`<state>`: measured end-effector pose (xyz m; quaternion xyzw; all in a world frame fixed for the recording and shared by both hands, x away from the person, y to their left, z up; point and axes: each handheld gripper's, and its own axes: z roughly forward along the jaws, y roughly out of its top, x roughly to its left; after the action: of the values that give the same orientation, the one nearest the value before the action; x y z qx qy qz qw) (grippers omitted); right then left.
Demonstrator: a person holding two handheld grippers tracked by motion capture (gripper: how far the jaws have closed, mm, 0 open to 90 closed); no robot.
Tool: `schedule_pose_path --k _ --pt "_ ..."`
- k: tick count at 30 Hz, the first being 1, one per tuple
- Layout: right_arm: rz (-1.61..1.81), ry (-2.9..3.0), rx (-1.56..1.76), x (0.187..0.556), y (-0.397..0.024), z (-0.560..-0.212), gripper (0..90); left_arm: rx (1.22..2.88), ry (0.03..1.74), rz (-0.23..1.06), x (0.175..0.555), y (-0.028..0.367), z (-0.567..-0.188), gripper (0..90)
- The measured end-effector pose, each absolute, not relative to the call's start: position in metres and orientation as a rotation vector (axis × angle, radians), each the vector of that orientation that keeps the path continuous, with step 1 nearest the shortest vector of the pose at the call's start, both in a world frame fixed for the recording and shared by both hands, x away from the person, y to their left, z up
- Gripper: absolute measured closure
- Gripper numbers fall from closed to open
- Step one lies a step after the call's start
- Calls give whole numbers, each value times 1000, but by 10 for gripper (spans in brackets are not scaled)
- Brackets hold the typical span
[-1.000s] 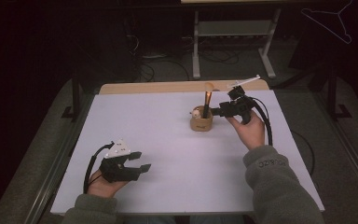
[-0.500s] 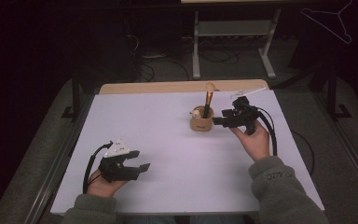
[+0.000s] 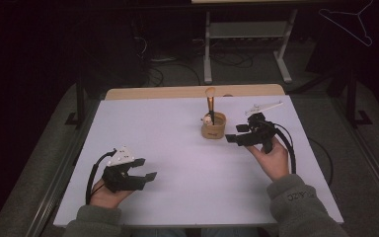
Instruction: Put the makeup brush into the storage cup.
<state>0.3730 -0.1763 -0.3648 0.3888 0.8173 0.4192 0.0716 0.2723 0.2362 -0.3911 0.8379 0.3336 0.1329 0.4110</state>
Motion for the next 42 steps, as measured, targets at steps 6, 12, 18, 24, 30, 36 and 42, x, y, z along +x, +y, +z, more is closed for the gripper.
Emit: schedule_pose_path --k 6,12,18,24,30,36,42 --pt "1261 2458 1136 360 -180 -368 336 2117 843 333 273 238 -391 329" --pt "1237 2470 1140 351 -185 -374 327 2135 843 328 273 238 -394 321" --pt "1250 2465 1157 340 -190 -378 307 2124 847 327 273 237 -394 316" --pt "1256 2462 1177 328 -196 -383 296 2135 840 331 273 238 -394 312" --pt "1249 2457 1174 319 -200 -391 282 2131 853 321 273 237 -395 306" --pt "1234 2442 1187 314 -204 -394 248 2125 853 321 273 238 -396 299" --pt "1234 2420 1220 309 -210 -395 185 2107 874 314 273 236 -397 285"
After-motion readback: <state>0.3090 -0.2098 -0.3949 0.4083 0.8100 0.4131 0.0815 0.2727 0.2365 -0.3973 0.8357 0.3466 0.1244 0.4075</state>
